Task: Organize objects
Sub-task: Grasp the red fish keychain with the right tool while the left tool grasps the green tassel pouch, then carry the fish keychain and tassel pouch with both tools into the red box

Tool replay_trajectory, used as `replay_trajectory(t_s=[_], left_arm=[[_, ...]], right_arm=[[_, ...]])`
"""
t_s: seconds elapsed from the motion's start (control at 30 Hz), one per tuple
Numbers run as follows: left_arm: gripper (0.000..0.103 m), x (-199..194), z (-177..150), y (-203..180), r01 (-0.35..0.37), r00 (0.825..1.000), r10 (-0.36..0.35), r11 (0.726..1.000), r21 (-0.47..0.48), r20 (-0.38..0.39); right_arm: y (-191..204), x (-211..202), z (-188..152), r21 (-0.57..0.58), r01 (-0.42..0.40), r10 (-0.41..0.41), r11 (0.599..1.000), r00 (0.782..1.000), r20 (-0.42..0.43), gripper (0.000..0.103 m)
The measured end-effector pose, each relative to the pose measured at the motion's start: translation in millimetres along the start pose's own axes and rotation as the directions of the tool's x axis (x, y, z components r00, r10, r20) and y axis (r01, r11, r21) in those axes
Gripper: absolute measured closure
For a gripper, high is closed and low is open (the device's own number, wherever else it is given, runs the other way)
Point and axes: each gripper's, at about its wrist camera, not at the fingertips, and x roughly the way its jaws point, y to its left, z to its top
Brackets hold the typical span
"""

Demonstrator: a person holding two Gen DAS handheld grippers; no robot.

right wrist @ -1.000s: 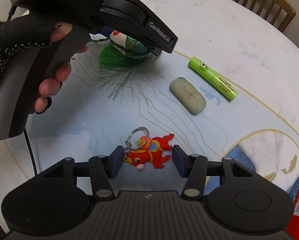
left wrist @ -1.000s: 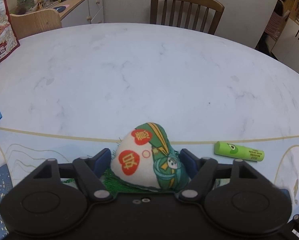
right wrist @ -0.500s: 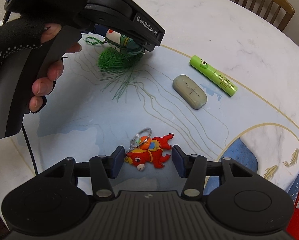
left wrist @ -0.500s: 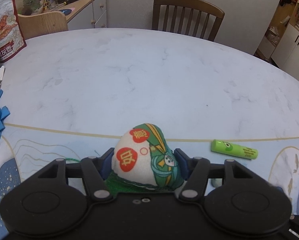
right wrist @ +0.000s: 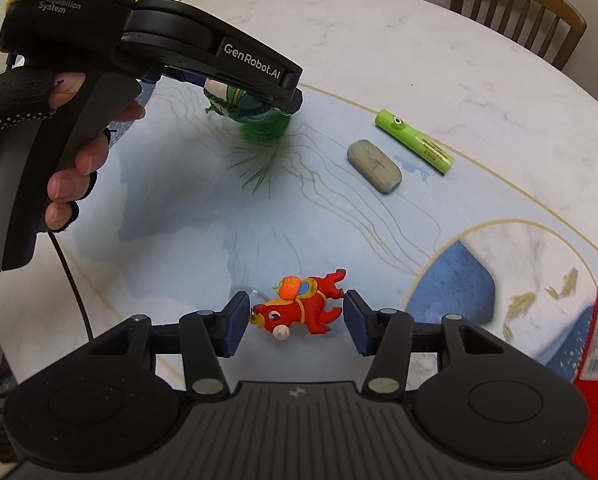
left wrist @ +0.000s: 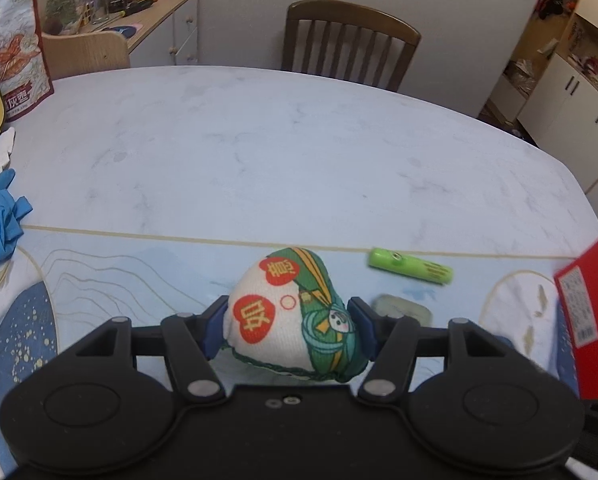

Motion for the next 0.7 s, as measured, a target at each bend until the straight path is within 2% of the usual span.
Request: replay_trajectory(t_s=[0.4, 0.7], left_arm=[[0.042, -41.2, -17.1, -58.7, 0.09, 0.996, -0.09, 0.994, 0.06, -0.01], [0.042, -67.1, -26.4, -134.7, 0.132, 0.991, -0.13, 0.98, 0.148, -0.024]], right_arm=[[-25.7, -58.0, -41.0, 0.013, -0.01, 0.01, 1.0, 1.0, 0.028, 0.052], [-67.1, -106.0, -78.5, 0.043, -0.033, 0.029, 0.999, 0.997, 0.076, 0.052]])
